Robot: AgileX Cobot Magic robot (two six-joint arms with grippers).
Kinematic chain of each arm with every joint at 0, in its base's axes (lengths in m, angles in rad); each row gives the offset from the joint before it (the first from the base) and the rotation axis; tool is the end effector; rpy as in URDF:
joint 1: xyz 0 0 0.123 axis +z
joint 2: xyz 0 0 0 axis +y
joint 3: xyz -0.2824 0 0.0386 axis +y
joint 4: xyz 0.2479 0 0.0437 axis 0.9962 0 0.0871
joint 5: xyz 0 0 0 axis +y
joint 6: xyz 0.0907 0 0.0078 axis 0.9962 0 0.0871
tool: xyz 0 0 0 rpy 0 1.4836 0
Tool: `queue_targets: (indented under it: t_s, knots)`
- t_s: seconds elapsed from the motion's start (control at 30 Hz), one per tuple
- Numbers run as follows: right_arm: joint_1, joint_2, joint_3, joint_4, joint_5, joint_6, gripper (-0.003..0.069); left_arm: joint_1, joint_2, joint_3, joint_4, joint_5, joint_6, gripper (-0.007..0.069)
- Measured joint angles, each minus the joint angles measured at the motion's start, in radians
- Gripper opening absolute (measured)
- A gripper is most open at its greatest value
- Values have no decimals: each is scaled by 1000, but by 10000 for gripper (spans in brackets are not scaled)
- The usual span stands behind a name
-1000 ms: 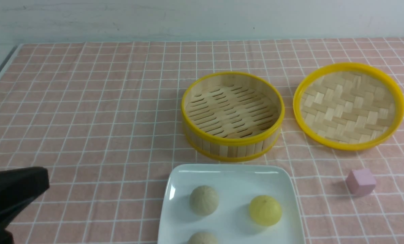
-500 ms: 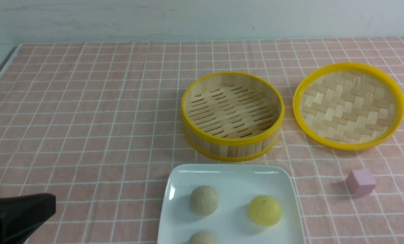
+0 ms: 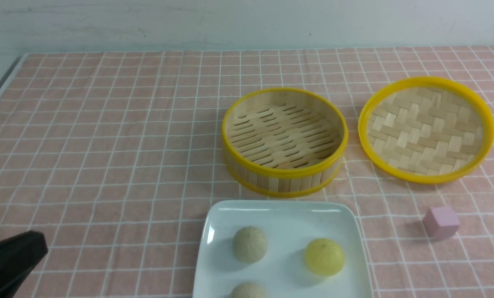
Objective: Put the steamed buns into the plate on the pink tablecloth.
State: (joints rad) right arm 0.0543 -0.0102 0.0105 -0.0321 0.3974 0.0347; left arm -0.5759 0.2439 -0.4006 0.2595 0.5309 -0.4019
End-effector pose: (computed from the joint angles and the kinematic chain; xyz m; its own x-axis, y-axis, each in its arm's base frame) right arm 0.0518 0.0017 0.1744 -0.3051 -0.0115 -0.9522 -0.0409 0.9992 0.0011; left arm 0.0570 -0.0229 0.2861 -0.2985 -0.0141 -0.9543 0.3886 0.9115 -0.1350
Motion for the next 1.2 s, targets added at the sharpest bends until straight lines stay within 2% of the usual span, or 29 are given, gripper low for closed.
queue_targets:
  t_s: [0.07,0.13,0.17,0.3,0.4,0.47,0.57,0.77,1.2]
  knots:
    - [0,0,0,0,0,0,71,158,-92,98,-61,-34,148,43]
    - [0,0,0,0,0,0,72,232,-128,134,-75,-43,177,44]
    - [0,0,0,0,0,0,75,329,-170,176,-97,-57,203,44]
    - [0,0,0,0,0,0,80,534,-237,258,-140,-76,216,51]
    - [0,0,0,0,0,0,83,634,-254,306,-152,-86,218,52]
    - [0,0,0,0,0,0,83,664,-255,336,-155,-92,221,54]
    - [0,0,0,0,0,0,87,662,-255,377,-158,-125,220,55]
    - [0,0,0,0,0,0,91,586,-255,427,-160,-182,222,62]
    - [0,0,0,-1,0,0,110,539,-255,427,-161,-170,223,76]
